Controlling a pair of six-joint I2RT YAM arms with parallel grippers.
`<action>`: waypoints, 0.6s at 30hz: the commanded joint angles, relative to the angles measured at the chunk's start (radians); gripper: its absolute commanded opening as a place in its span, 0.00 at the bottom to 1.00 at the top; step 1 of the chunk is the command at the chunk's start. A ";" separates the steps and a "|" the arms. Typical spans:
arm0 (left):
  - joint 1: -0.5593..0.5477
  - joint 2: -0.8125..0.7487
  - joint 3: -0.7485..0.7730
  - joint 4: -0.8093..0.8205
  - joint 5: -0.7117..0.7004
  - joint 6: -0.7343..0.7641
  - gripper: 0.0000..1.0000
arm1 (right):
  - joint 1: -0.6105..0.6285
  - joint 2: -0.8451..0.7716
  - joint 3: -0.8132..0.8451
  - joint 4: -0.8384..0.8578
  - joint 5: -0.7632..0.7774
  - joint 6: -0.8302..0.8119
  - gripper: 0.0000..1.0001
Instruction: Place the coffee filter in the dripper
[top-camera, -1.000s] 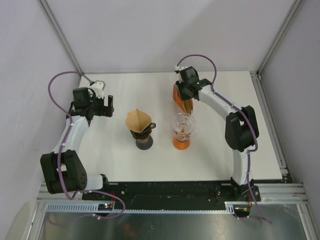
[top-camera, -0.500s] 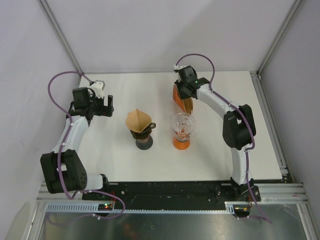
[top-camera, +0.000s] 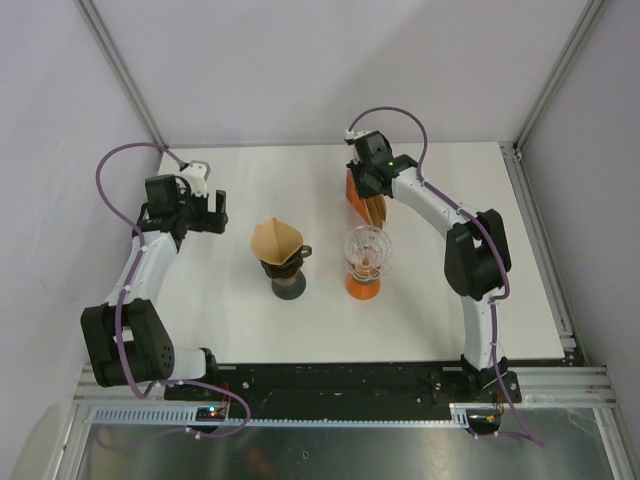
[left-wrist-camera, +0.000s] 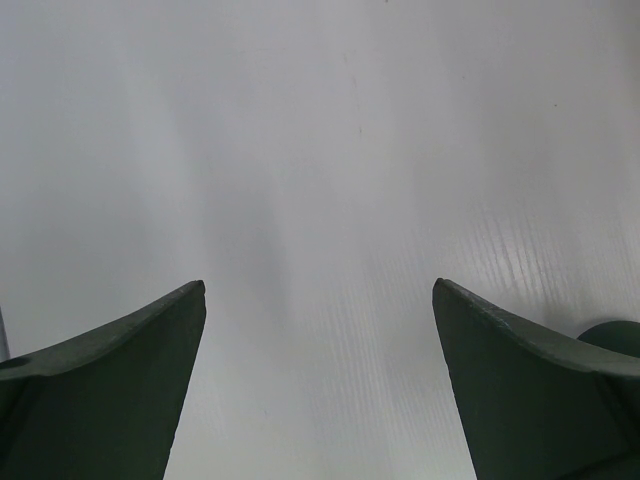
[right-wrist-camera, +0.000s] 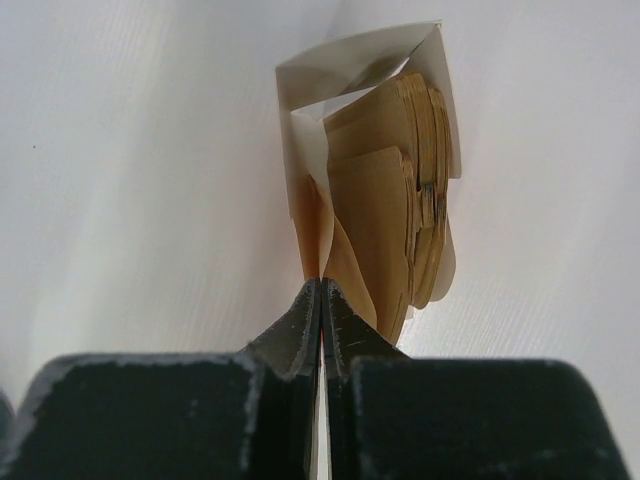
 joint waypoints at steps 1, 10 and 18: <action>0.011 -0.041 -0.003 0.017 0.010 -0.005 1.00 | 0.010 -0.093 0.001 -0.009 0.012 -0.010 0.00; 0.011 -0.070 0.002 -0.042 0.059 0.023 1.00 | 0.040 -0.273 -0.033 -0.047 0.052 -0.049 0.00; -0.022 -0.127 0.061 -0.169 0.084 0.066 1.00 | 0.063 -0.465 -0.064 -0.072 0.032 -0.061 0.00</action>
